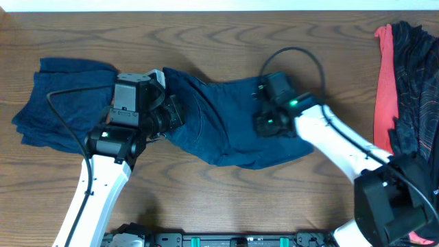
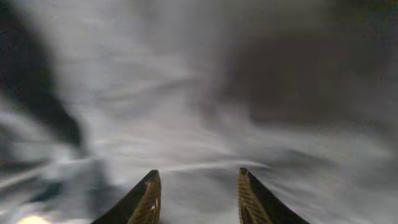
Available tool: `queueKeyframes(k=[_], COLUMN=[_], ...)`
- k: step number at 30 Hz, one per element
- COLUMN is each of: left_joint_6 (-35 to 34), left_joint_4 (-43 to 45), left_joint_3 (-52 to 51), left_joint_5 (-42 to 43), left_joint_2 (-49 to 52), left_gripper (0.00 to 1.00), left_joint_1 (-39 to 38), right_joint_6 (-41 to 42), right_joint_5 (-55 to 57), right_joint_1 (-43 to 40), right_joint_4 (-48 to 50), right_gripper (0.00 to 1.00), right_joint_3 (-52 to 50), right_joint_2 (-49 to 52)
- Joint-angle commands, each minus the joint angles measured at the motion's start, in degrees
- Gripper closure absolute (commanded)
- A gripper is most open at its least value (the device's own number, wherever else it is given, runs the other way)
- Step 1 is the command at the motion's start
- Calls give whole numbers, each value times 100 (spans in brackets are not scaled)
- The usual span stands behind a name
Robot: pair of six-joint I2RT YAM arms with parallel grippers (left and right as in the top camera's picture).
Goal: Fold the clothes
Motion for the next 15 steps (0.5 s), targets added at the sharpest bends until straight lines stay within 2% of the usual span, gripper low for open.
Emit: queueKeyframes(k=[1,8,15], left_joint_6=[129,168,-76], left_joint_4=[50,205,863], left_joint_3=[201,201,201], left_joint_5=[-190,-481,-431], left_joint_2=[9,9,15], left_gripper=[94,94,94], left_joint_1=[-4,2,-11], right_joint_6=[-146,-306,-286], right_joint_5=[525,540,-127], right_joint_1=[-332,-616,-271], right_joint_4=[-136,-28,280], right_gripper=[62,64,67], right_joint_3=[-50,-157,-157], right_joint_2=[170,756,1266])
